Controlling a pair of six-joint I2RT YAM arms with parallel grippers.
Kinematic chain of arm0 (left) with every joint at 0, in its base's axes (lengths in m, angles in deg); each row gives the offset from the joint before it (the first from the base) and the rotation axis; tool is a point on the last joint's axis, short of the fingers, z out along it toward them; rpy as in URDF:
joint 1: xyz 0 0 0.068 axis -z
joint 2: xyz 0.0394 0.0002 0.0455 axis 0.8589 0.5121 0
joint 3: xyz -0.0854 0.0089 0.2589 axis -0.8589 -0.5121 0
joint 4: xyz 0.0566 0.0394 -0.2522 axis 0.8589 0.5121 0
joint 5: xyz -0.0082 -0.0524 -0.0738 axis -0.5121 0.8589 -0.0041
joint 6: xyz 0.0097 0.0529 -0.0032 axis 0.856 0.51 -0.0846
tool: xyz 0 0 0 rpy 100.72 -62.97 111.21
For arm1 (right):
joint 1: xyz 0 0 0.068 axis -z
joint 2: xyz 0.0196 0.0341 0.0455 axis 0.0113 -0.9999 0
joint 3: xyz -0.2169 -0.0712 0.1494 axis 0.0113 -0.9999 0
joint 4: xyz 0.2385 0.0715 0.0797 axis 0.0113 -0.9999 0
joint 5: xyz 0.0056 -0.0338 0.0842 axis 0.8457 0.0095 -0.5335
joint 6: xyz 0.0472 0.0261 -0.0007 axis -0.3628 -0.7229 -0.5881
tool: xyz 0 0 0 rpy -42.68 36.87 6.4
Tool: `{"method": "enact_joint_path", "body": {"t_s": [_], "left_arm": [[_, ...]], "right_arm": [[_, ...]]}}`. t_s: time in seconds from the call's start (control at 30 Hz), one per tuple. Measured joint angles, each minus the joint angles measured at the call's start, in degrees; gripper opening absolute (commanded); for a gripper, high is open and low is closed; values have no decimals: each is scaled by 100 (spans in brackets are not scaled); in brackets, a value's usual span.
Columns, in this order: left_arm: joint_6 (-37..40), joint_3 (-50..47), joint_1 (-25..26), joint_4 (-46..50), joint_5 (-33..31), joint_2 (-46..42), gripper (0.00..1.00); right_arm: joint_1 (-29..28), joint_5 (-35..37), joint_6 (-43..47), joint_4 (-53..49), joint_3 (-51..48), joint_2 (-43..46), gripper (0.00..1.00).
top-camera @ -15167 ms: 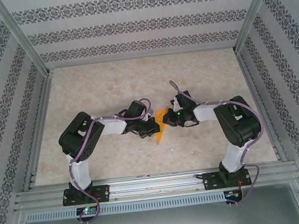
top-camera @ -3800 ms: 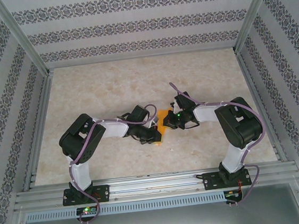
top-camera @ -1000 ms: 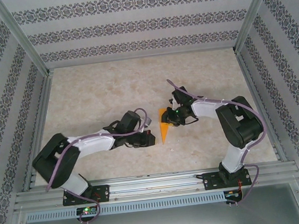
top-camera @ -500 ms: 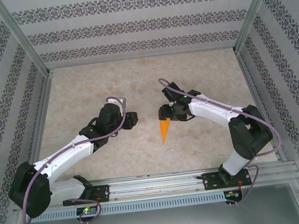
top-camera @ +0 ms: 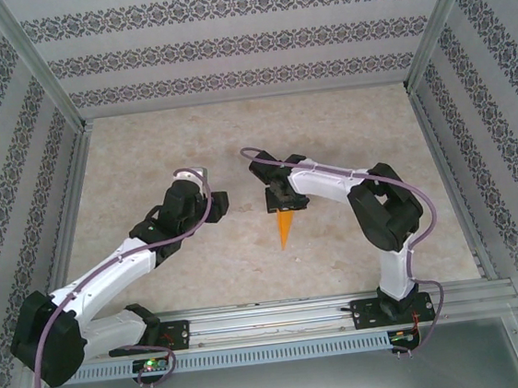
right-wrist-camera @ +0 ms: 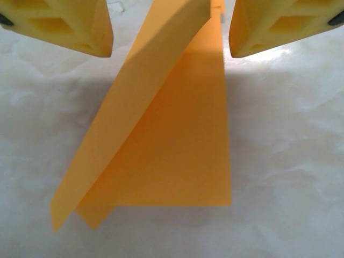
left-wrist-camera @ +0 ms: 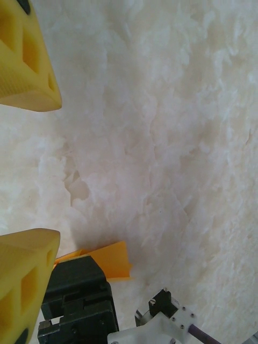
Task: Fold a paper plane with a square sheet of paper (fold left side to right side)
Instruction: Fold the wing for the fifth time at the center of the table, then turn over the paper plane at the center of the table.
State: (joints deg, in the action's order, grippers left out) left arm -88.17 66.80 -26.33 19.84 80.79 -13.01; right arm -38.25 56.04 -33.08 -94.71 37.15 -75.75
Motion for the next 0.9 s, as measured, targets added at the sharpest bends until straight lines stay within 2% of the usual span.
{"method": "enact_joint_path", "body": {"t_s": [0.3,0.63,0.77,0.9], "left_arm": [[74,-127,-74,184,-216,-271,63],[343,-125,-170,302,-516,-586,81],[356,-125,-291,297,-603,-835,88],[328,-125,-459,297,-625,-1080,93]], "right_arm": [[-66,389,-72,-256,0,127,2],[-70,455,118,-184,-125,1436,0],[33,-81,271,273,-354,1958,0],[323,-1054,232,1287,-909,2437,0]]}}
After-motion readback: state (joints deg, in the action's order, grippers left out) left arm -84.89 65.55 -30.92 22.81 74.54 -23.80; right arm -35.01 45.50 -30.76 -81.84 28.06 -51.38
